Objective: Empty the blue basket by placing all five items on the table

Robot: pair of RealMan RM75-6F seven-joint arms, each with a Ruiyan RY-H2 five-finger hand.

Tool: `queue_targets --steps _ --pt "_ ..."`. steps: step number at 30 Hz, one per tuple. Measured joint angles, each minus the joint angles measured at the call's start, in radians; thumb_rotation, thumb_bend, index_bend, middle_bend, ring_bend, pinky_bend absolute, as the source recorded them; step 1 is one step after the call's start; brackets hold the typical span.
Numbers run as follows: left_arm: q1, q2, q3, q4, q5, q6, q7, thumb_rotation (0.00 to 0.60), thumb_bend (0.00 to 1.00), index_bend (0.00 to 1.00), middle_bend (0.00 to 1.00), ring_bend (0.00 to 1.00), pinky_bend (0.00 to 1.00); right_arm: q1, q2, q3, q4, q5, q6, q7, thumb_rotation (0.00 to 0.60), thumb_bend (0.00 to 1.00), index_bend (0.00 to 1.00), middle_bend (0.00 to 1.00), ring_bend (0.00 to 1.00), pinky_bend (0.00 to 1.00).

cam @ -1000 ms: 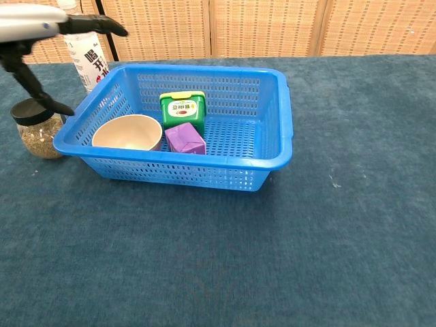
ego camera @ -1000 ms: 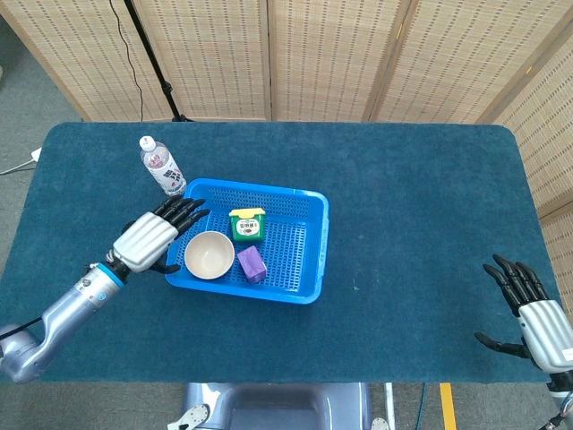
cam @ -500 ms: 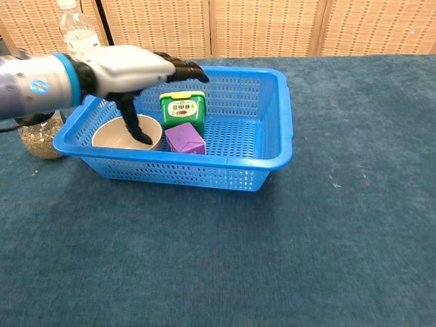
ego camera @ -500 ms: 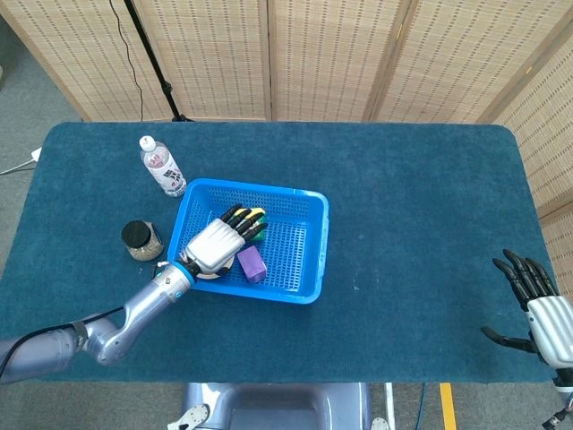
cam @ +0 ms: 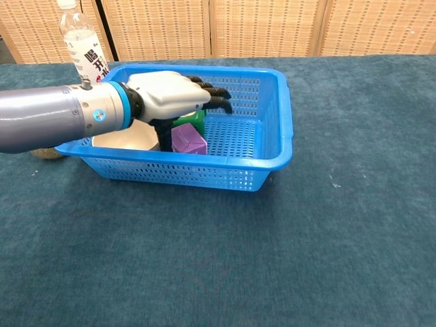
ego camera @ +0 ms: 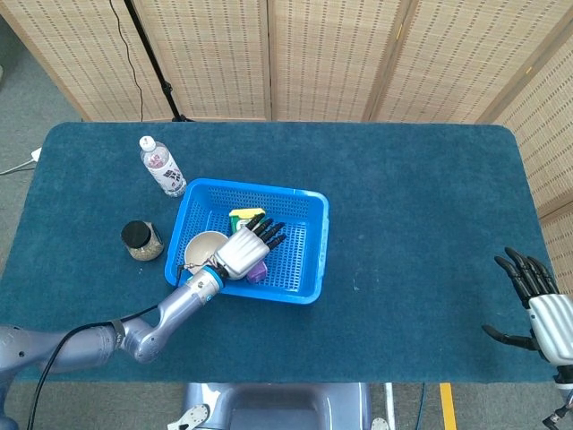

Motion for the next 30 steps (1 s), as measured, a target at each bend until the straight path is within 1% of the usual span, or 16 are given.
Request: queue_targets --steps 1,3,4,6,8,11,16,20,22,24,26,29,30 --pt "-0.004 -0.007 0.002 0.003 -0.003 0.000 0.005 0.600 0.34 0.53 0.29 0.29 0.00 0.000 0.000 0.000 0.000 0.000 -0.001 0.001 0.600 0.00 0.00 0.00 0.03 0.00" --pt "-0.010 -0.023 0.009 0.013 -0.005 0.003 0.017 0.600 0.40 0.64 0.39 0.37 0.01 0.000 0.001 0.000 -0.001 0.001 -0.001 0.003 0.600 0.00 0.00 0.00 0.04 0.00" --pt "-0.012 -0.029 0.012 0.016 -0.006 0.006 0.022 0.600 0.42 0.68 0.43 0.40 0.02 0.000 0.002 0.000 -0.002 0.000 0.000 0.005 0.600 0.00 0.00 0.00 0.04 0.00" --pt "-0.013 -0.040 0.016 0.022 -0.006 0.018 0.030 0.600 0.44 0.73 0.47 0.44 0.05 0.000 0.004 0.000 -0.002 0.000 0.000 0.008 0.600 0.00 0.00 0.00 0.04 0.00" --pt "-0.013 -0.044 0.017 0.022 -0.003 0.031 0.032 0.600 0.44 0.76 0.48 0.45 0.06 -0.001 0.005 -0.001 -0.003 -0.002 0.002 0.012 0.600 0.00 0.00 0.00 0.04 0.00" --pt "-0.007 -0.038 0.016 0.006 0.012 0.062 0.026 0.600 0.45 0.76 0.48 0.45 0.07 -0.001 0.007 -0.002 -0.004 -0.006 0.004 0.016 0.600 0.00 0.00 0.00 0.04 0.00" --pt "0.011 0.016 0.003 -0.069 0.050 0.113 -0.014 0.600 0.45 0.76 0.48 0.45 0.09 -0.002 0.009 -0.005 -0.007 -0.016 0.009 0.016 0.600 0.00 0.00 0.00 0.04 0.00" --pt "0.041 0.101 -0.011 -0.166 0.097 0.173 -0.066 0.600 0.45 0.76 0.48 0.45 0.11 -0.005 0.011 -0.008 -0.012 -0.027 0.020 0.015 0.600 0.00 0.00 0.00 0.04 0.00" --pt "0.065 0.168 -0.014 -0.226 0.130 0.207 -0.101 0.600 0.45 0.76 0.48 0.45 0.12 -0.007 0.013 -0.010 -0.015 -0.034 0.027 0.014 0.600 0.00 0.00 0.00 0.04 0.00" --pt "0.095 0.243 -0.011 -0.280 0.169 0.245 -0.138 0.600 0.45 0.76 0.48 0.45 0.16 -0.009 0.014 -0.012 -0.018 -0.039 0.033 0.013 0.600 0.00 0.00 0.00 0.04 0.00" --pt "0.128 0.311 -0.002 -0.318 0.212 0.281 -0.175 0.600 0.45 0.76 0.48 0.45 0.20 -0.013 0.016 -0.014 -0.022 -0.049 0.044 0.012 0.600 0.00 0.00 0.00 0.04 0.00" --pt "0.195 0.419 0.031 -0.360 0.301 0.351 -0.250 0.600 0.45 0.75 0.48 0.45 0.21 -0.017 0.019 -0.018 -0.029 -0.061 0.057 0.009 0.600 0.00 0.00 0.00 0.04 0.00" --pt "0.224 0.456 0.050 -0.368 0.336 0.382 -0.285 0.600 0.45 0.75 0.48 0.45 0.22 -0.019 0.020 -0.019 -0.031 -0.065 0.060 0.008 0.600 0.00 0.00 0.00 0.04 0.00"
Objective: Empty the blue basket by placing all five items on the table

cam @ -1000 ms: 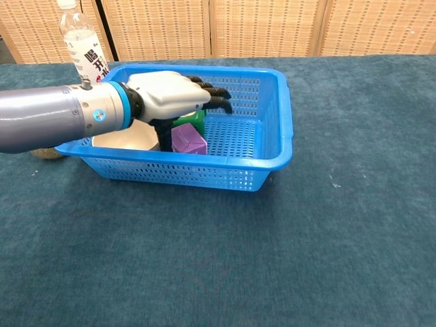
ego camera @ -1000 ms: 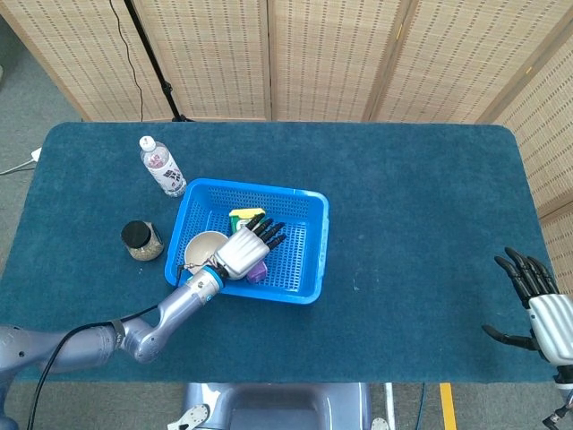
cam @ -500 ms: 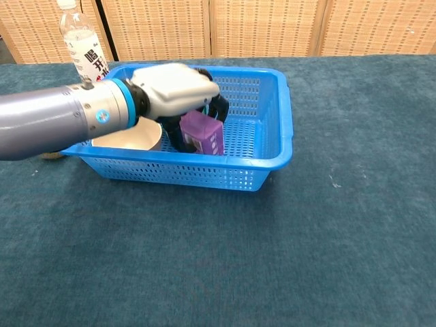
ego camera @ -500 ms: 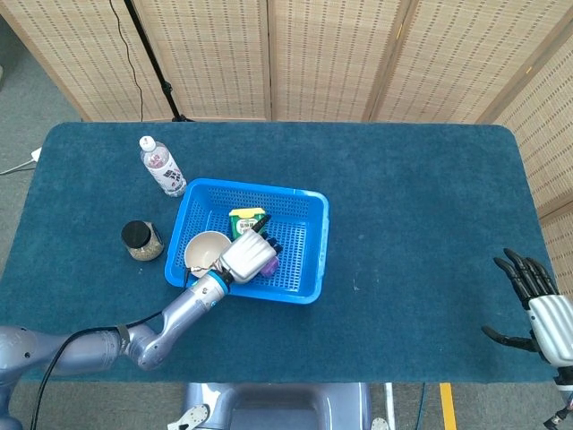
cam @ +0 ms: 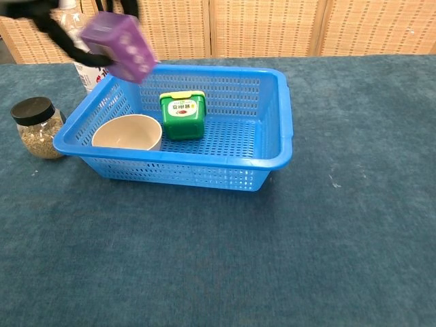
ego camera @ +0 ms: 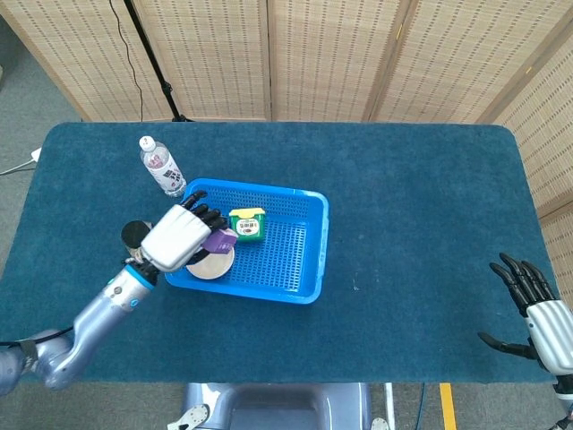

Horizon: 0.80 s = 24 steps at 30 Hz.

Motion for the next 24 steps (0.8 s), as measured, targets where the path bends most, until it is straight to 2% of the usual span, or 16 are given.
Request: queue_targets --steps 4,9,15,18,19,20,21,22,23,24 --pt "0.096 0.079 0.074 0.007 0.096 0.082 -0.106 0.600 0.46 0.75 0.48 0.45 0.32 -0.004 0.003 -0.007 -0.007 -0.018 0.011 -0.004 0.600 0.00 0.00 0.00 0.04 0.00" --pt "0.193 0.103 0.174 0.097 0.181 0.136 -0.191 0.600 0.46 0.75 0.48 0.45 0.38 -0.007 0.005 -0.014 -0.013 -0.035 0.022 -0.009 0.600 0.00 0.00 0.00 0.04 0.00" --pt "0.264 0.074 0.225 0.243 0.208 0.164 -0.262 0.600 0.46 0.75 0.48 0.45 0.39 -0.008 0.006 -0.022 -0.017 -0.049 0.026 -0.014 0.600 0.00 0.00 0.00 0.04 0.00" --pt "0.288 0.042 0.233 0.311 0.199 0.164 -0.307 0.600 0.46 0.75 0.48 0.44 0.39 -0.008 0.007 -0.023 -0.017 -0.050 0.026 -0.014 0.600 0.00 0.00 0.00 0.04 0.00" --pt "0.294 0.032 0.234 0.331 0.195 0.162 -0.322 0.600 0.45 0.73 0.46 0.41 0.36 -0.008 0.007 -0.023 -0.016 -0.049 0.025 -0.015 0.600 0.00 0.00 0.00 0.04 0.00" --pt "0.300 0.022 0.235 0.351 0.189 0.159 -0.337 0.600 0.44 0.71 0.41 0.36 0.31 -0.008 0.007 -0.024 -0.016 -0.049 0.023 -0.016 0.600 0.00 0.00 0.00 0.04 0.00" --pt "0.308 0.009 0.237 0.374 0.182 0.152 -0.358 0.600 0.39 0.61 0.30 0.26 0.20 -0.007 0.006 -0.024 -0.016 -0.049 0.021 -0.017 0.600 0.00 0.00 0.00 0.04 0.00" --pt "0.314 0.000 0.238 0.389 0.175 0.144 -0.370 0.600 0.33 0.45 0.16 0.13 0.08 -0.006 0.005 -0.025 -0.015 -0.048 0.018 -0.018 0.600 0.00 0.00 0.00 0.04 0.00" --pt "0.317 -0.007 0.240 0.399 0.170 0.134 -0.378 0.600 0.29 0.32 0.08 0.07 0.02 -0.005 0.005 -0.025 -0.015 -0.049 0.015 -0.021 0.600 0.00 0.00 0.00 0.04 0.00" --pt "0.320 -0.012 0.243 0.408 0.166 0.122 -0.390 0.600 0.25 0.15 0.01 0.01 0.00 -0.004 0.004 -0.026 -0.014 -0.050 0.012 -0.024 0.600 0.00 0.00 0.00 0.04 0.00"
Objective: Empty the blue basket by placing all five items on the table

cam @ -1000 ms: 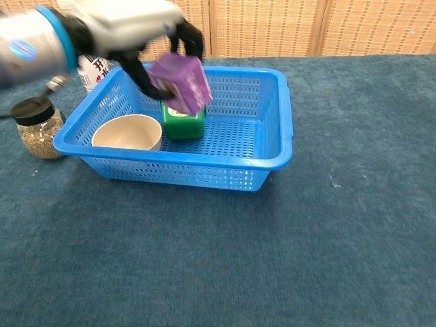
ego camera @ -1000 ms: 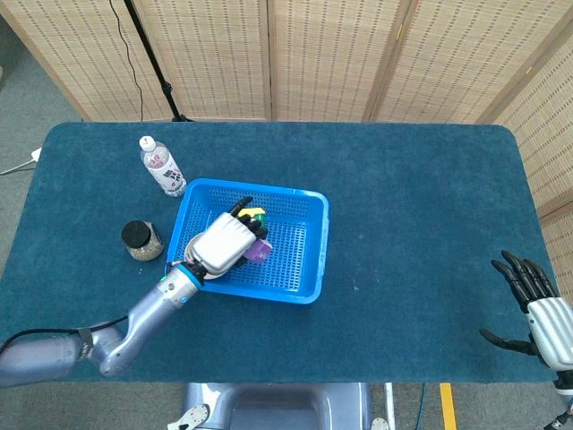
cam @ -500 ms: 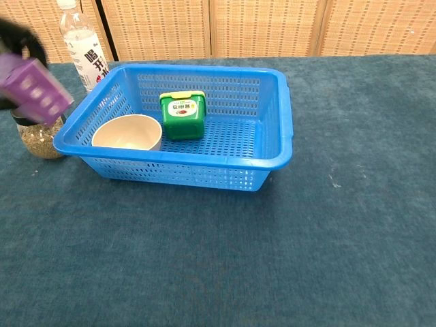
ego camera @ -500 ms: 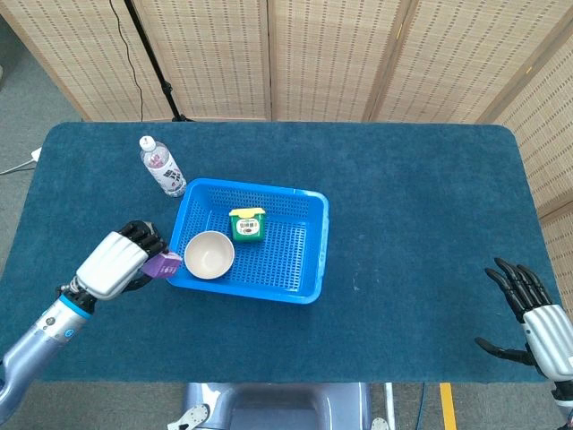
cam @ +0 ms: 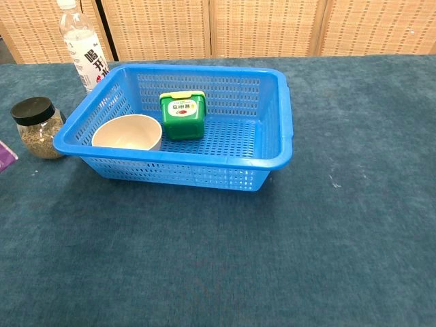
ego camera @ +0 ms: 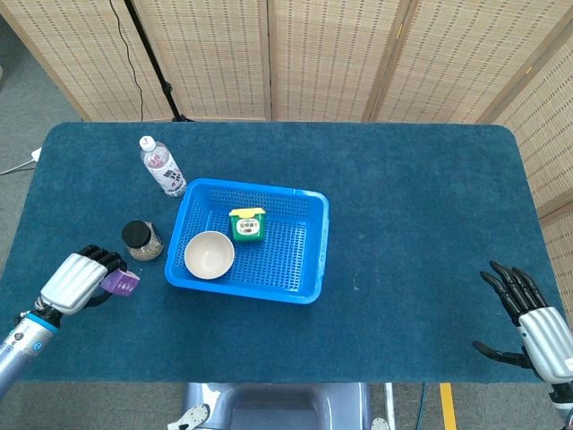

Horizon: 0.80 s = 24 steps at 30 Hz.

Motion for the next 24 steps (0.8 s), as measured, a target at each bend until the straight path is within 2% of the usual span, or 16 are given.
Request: queue_targets --steps 1,2,7,10,17,24 --pt "0.002 -0.003 0.002 0.004 -0.001 -0.006 -0.012 0.600 0.23 0.04 0.00 0.00 0.00 0.001 -0.001 -0.001 0.001 -0.002 -0.004 -0.005 0.600 0.00 0.00 0.00 0.04 0.00" --pt "0.004 -0.006 0.003 0.008 -0.002 -0.010 -0.027 0.600 0.22 0.01 0.00 0.00 0.00 0.002 -0.002 -0.003 0.003 -0.003 -0.007 -0.009 0.600 0.00 0.00 0.00 0.04 0.00" --pt "0.013 -0.004 0.004 0.011 -0.016 -0.032 -0.138 0.600 0.21 0.00 0.00 0.00 0.00 0.009 -0.012 -0.006 0.004 -0.003 -0.028 -0.038 0.600 0.00 0.00 0.00 0.03 0.00" --pt "0.013 0.026 -0.004 -0.032 -0.030 -0.042 -0.161 0.600 0.21 0.00 0.00 0.00 0.00 0.016 -0.020 -0.003 0.003 -0.004 -0.037 -0.062 0.600 0.00 0.00 0.00 0.02 0.00" --pt "0.039 0.141 -0.041 -0.236 -0.063 0.023 -0.169 0.600 0.21 0.00 0.00 0.00 0.00 0.062 0.002 0.043 -0.034 -0.016 -0.047 -0.155 0.600 0.00 0.00 0.00 0.00 0.00" --pt "0.120 0.222 -0.095 -0.463 -0.189 0.146 0.006 0.600 0.21 0.00 0.00 0.00 0.00 0.184 0.051 0.115 -0.125 -0.025 -0.144 -0.258 0.600 0.00 0.00 0.00 0.00 0.00"
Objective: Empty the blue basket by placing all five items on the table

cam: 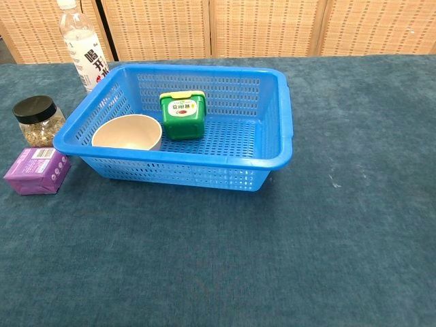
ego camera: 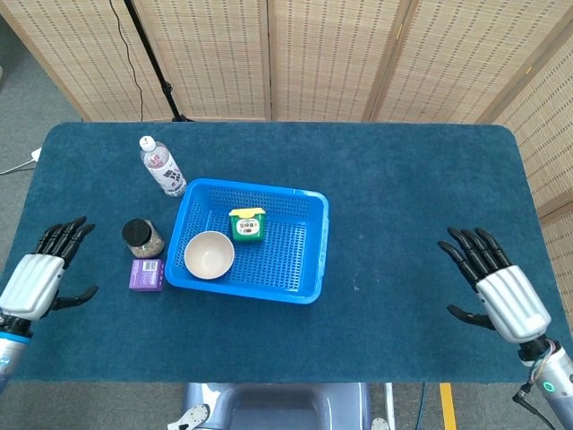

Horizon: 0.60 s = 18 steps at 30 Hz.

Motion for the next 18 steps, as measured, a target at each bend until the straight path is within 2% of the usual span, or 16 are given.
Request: queue_targets --steps 4,9,12,18 --pt "0.060 0.026 -0.022 -0.061 -0.028 0.081 0.048 0.600 0.21 0.00 0.00 0.00 0.00 0.100 0.011 0.040 -0.051 0.002 -0.116 -0.023 0.600 0.00 0.00 0.00 0.00 0.00" --pt "0.103 0.047 -0.028 -0.078 0.000 0.133 0.057 0.600 0.21 0.00 0.00 0.00 0.00 0.228 0.000 0.095 -0.103 0.032 -0.267 -0.049 0.600 0.00 0.00 0.00 0.00 0.00" --pt "0.117 0.054 -0.030 -0.082 0.031 0.150 0.048 0.600 0.21 0.00 0.00 0.00 0.00 0.311 -0.033 0.130 -0.126 0.070 -0.365 -0.079 0.600 0.00 0.00 0.00 0.00 0.00" --pt "0.132 0.056 -0.041 -0.080 0.044 0.147 0.036 0.600 0.21 0.00 0.00 0.00 0.00 0.470 -0.173 0.195 -0.123 0.219 -0.544 -0.141 0.600 0.00 0.01 0.00 0.00 0.01"
